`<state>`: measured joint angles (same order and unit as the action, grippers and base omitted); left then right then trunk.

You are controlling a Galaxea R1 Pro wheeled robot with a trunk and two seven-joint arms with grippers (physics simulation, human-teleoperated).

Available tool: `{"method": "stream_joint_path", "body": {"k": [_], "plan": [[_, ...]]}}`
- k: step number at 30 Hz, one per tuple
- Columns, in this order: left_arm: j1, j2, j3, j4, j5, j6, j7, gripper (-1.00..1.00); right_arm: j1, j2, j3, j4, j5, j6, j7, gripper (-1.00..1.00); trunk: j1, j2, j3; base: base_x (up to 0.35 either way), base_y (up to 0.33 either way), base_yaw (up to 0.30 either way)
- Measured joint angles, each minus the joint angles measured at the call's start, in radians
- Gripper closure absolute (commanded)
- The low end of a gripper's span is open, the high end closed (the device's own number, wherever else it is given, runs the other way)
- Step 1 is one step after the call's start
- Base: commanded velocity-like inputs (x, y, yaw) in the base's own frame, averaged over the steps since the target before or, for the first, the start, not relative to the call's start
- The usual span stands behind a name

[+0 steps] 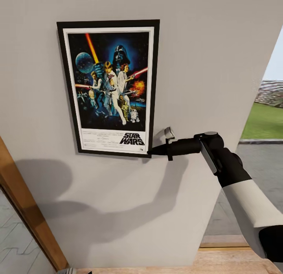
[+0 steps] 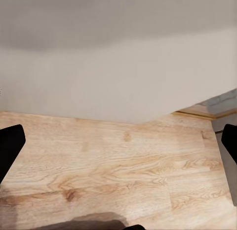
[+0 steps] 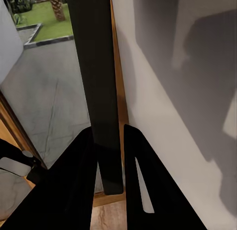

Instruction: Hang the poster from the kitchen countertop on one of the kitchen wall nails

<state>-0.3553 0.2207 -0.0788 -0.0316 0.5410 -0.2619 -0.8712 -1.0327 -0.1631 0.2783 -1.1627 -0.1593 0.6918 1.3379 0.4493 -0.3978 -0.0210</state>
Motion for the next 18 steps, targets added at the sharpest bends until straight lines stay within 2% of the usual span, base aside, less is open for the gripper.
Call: {"method": "stream_joint_path", "body": {"k": [3,4,5,7,12,13,14,18], "plan": [[0.000,0.001,0.000,0.000,0.000,0.000,0.000,-1.00,0.000,0.000,0.000,0.000,0.000,0.000,0.000,1.00,0.000,0.000,0.000,0.119,0.000,0.000],[0.000,0.001,-0.001,0.000,0.000,0.000,0.000,-1.00,0.000,0.003,0.070,-0.117,-0.021,-0.008,0.062,1.00,0.000,0.000,0.000,0.071,0.000,0.000],[0.000,0.001,0.000,0.000,0.000,0.000,0.000,-1.00,0.000,0.000,0.067,-0.110,-0.026,-0.001,0.054,1.00,0.000,0.000,0.000,0.056,0.000,0.000],[0.000,0.001,0.000,0.000,0.000,0.000,0.000,-1.00,0.000,0.000,0.088,-0.007,-0.024,-0.111,0.064,1.00,0.000,0.000,0.000,0.041,0.000,0.000],[0.000,0.001,0.000,0.000,0.000,0.000,0.000,-1.00,0.000,-0.001,0.083,-0.025,-0.022,-0.096,0.066,1.00,0.000,0.000,0.000,0.015,0.000,0.000],[0.000,0.001,0.000,0.000,0.000,0.000,0.000,-1.00,0.000,-0.001,0.083,-0.023,-0.022,-0.097,0.066,-1.00,0.000,0.000,0.000,0.003,0.000,0.000],[0.001,0.002,0.000,0.000,0.000,0.000,0.000,-1.00,0.000,-0.001,0.006,-0.001,0.000,-0.004,0.002,-1.00,0.000,0.000,0.000,0.002,0.000,0.000],[0.000,0.002,0.000,0.000,0.000,0.000,0.000,-1.00,0.000,0.000,0.000,-0.001,-0.008,0.010,0.003,-1.00,0.000,0.000,0.000,0.001,0.000,0.000]]}}
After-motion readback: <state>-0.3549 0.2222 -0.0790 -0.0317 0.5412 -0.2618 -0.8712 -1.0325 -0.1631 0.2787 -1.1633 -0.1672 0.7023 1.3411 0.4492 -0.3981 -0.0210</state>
